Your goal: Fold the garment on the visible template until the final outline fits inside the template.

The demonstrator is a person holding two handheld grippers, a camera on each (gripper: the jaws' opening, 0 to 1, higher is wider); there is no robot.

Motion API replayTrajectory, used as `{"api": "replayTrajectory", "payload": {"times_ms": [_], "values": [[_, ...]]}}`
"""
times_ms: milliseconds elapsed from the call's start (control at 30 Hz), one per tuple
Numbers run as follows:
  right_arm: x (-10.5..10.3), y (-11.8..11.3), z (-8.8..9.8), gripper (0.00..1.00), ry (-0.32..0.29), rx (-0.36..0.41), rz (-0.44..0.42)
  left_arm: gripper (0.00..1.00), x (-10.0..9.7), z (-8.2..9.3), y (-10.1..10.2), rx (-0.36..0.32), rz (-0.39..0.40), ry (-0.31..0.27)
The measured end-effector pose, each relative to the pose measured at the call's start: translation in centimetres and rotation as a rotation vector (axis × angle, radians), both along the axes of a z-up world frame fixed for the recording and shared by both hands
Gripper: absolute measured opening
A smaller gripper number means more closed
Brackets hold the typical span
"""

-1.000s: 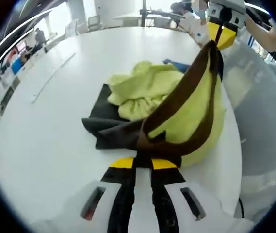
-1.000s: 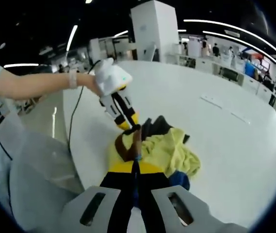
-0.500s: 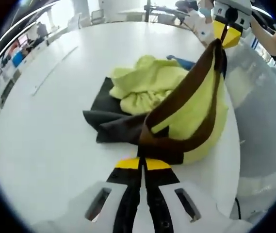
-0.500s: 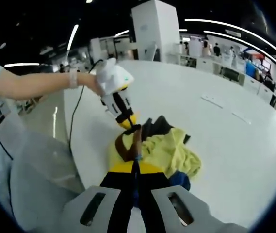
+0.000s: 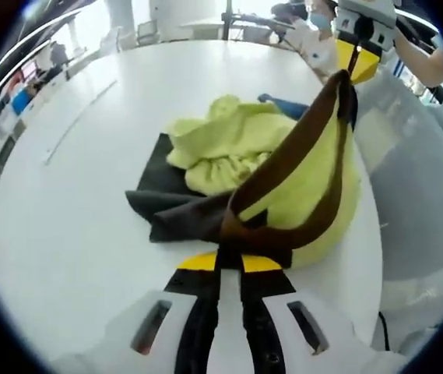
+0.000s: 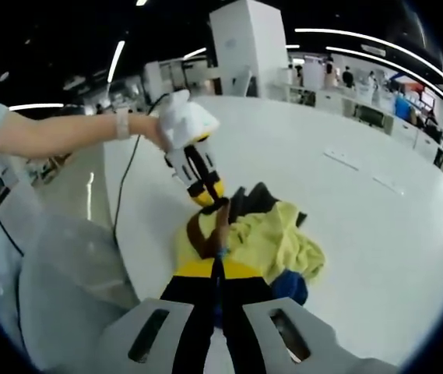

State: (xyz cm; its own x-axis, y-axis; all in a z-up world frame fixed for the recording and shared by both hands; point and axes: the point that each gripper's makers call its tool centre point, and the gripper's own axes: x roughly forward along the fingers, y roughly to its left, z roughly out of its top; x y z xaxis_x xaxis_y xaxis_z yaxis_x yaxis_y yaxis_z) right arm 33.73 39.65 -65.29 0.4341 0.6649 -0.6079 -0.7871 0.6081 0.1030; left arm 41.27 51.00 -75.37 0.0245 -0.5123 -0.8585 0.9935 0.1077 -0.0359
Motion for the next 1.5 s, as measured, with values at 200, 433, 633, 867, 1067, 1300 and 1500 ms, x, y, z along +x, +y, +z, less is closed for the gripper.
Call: {"api": "replayTrajectory", "payload": {"times_ms": [200,433,633,867,1067,1300,1500], "values": [[-0.6,0.1,0.0,0.02,0.006,-0.004,0.018,0.1,0.4,0.2,-0.9,-0.006,-0.027,-0.012],[-0.7,0.0,0.0,0.02,0.013,-0.004,0.017,0.1,0.4,0.5,-1.3,-0.027,-0.055,-0.005],[-0.6,-0.1,0.0,0.02,0.014,-0.004,0.016,0.09,0.5,0.2,-1.4,-0.029,-0.041,0.018],[-0.5,-0.5,-0.4,0.02,0.024,-0.001,0.003,0.03,0.3,0.3,-1.3,-0.032,-0.041,0.021],[-0.3,-1.0,-0.7,0.02,0.031,-0.003,-0.008,0.0,0.5,0.7,-1.1,-0.041,-0.014,0.012],[-0.1,-1.5,-1.0,0.02,0.036,-0.006,-0.02,0.0,0.4,1.3,-0.5,-0.043,0.019,-0.005],[0.3,-1.7,-1.0,0.02,0.037,-0.001,-0.031,0.0,-0.1,2.0,0.5,-0.03,0.024,-0.029]]}}
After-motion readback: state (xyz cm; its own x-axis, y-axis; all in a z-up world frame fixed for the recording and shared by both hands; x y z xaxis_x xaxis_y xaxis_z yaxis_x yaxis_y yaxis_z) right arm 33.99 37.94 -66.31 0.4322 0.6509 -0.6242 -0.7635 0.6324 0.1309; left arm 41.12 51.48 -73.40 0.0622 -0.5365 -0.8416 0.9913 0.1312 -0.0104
